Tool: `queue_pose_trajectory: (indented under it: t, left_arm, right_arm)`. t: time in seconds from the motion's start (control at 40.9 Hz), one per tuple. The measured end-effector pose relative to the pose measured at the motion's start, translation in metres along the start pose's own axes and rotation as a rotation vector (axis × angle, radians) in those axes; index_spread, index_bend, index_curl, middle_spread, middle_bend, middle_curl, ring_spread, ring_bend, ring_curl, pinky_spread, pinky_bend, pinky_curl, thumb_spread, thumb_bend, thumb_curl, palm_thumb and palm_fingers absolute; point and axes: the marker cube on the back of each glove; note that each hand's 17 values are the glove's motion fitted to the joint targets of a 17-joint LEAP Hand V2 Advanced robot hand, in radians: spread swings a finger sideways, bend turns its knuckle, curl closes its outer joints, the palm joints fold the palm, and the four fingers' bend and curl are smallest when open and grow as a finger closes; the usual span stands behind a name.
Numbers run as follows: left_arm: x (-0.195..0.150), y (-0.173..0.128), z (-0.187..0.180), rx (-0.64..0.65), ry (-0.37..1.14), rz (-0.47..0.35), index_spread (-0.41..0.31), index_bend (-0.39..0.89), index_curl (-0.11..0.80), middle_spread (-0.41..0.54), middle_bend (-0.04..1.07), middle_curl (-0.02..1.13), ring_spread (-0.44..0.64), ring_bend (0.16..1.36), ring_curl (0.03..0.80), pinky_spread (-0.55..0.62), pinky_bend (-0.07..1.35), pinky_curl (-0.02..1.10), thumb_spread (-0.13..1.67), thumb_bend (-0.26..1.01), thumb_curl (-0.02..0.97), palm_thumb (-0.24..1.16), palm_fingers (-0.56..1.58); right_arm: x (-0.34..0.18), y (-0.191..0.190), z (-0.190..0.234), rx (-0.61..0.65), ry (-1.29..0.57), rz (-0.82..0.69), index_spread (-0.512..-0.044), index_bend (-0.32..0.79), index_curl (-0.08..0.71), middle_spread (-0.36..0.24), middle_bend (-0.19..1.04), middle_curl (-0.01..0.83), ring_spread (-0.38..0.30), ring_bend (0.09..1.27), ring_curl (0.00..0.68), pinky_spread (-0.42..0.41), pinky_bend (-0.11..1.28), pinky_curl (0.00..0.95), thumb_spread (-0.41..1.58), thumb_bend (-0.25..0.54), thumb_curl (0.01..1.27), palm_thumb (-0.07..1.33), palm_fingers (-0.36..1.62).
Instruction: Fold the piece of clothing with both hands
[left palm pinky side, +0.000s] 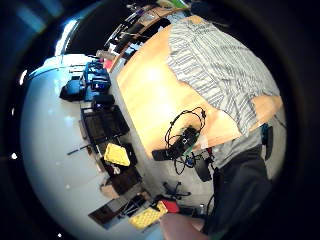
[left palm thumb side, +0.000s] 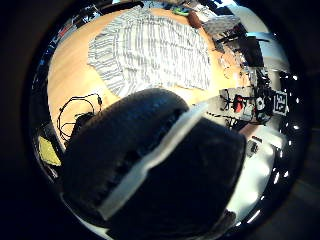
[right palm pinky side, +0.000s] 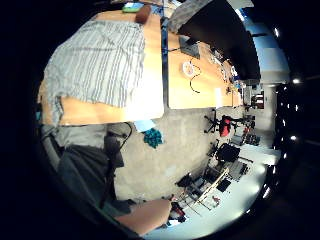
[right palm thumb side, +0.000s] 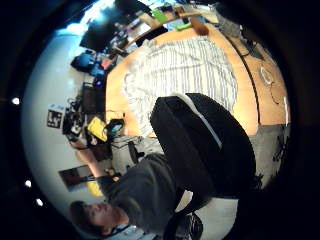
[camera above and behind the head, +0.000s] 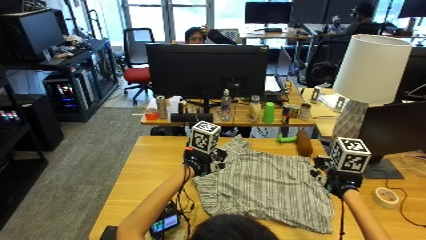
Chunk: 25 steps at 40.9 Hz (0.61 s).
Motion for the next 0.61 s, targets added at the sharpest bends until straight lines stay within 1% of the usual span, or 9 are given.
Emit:
queue_pose_trajectory:
  t: [0.024, 0.098, 0.147, 0.22, 0.391, 0.611]
  left_arm:
    - [0.000, -0.001, 0.001, -0.002, 0.000, 0.001, -0.029, 0.10, 0.024, 0.087, 0.10, 0.01, 0.13, 0.46, 0.084, 0.18, 0.38, 0.08, 0.36, -0.06, 0.001, -0.07, 0.24]
    - [-0.001, -0.003, 0.002, -0.012, -0.004, -0.006, -0.039, 0.11, 0.049, 0.119, 0.12, 0.04, 0.19, 0.53, 0.137, 0.25, 0.42, 0.13, 0.51, -0.06, 0.010, -0.08, 0.20]
    - [0.000, -0.001, 0.001, -0.015, -0.007, -0.011, -0.044, 0.12, 0.065, 0.135, 0.13, 0.05, 0.21, 0.56, 0.160, 0.29, 0.44, 0.15, 0.59, -0.06, 0.016, -0.08, 0.17]
    - [0.001, -0.001, 0.001, -0.014, -0.013, -0.013, -0.049, 0.14, 0.087, 0.152, 0.15, 0.07, 0.24, 0.59, 0.183, 0.32, 0.47, 0.18, 0.69, -0.06, 0.027, -0.08, 0.15]
    - [-0.001, -0.007, 0.003, -0.011, -0.009, -0.005, -0.055, 0.15, 0.133, 0.174, 0.16, 0.10, 0.28, 0.64, 0.212, 0.37, 0.49, 0.22, 0.82, -0.07, 0.049, -0.09, 0.11]
    - [-0.003, -0.004, 0.008, -0.011, 0.020, -0.043, -0.058, 0.15, 0.180, 0.185, 0.17, 0.14, 0.30, 0.66, 0.232, 0.39, 0.51, 0.25, 0.89, -0.07, 0.069, -0.09, 0.08]
  right_arm:
    - [0.000, 0.000, 0.000, 0.001, 0.000, -0.001, -0.177, 0.18, 0.048, -0.019, 0.22, 0.055, 0.050, 0.27, 0.049, 0.115, 0.37, 0.080, 0.43, 0.165, 0.03, 0.25, 0.36]
    - [0.001, 0.000, 0.000, 0.005, -0.004, -0.004, -0.237, 0.17, 0.097, -0.025, 0.22, 0.092, 0.069, 0.28, 0.090, 0.157, 0.39, 0.133, 0.65, 0.182, 0.05, 0.28, 0.34]
    - [0.002, 0.000, 0.000, 0.007, -0.007, -0.006, -0.266, 0.17, 0.120, -0.027, 0.22, 0.113, 0.079, 0.28, 0.109, 0.177, 0.39, 0.157, 0.77, 0.186, 0.05, 0.30, 0.33]
    - [0.003, 0.002, -0.002, 0.013, -0.009, -0.005, -0.296, 0.17, 0.146, -0.029, 0.22, 0.139, 0.090, 0.29, 0.128, 0.199, 0.39, 0.181, 0.90, 0.184, 0.06, 0.31, 0.32]
    - [0.004, -0.002, -0.005, 0.023, -0.015, -0.001, -0.332, 0.16, 0.186, -0.032, 0.22, 0.191, 0.106, 0.29, 0.157, 0.226, 0.39, 0.217, 1.10, 0.165, 0.09, 0.31, 0.31]
    - [0.002, -0.011, -0.008, -0.005, 0.020, 0.003, -0.347, 0.14, 0.213, -0.034, 0.20, 0.237, 0.114, 0.30, 0.189, 0.235, 0.41, 0.255, 1.22, 0.133, 0.11, 0.32, 0.31]
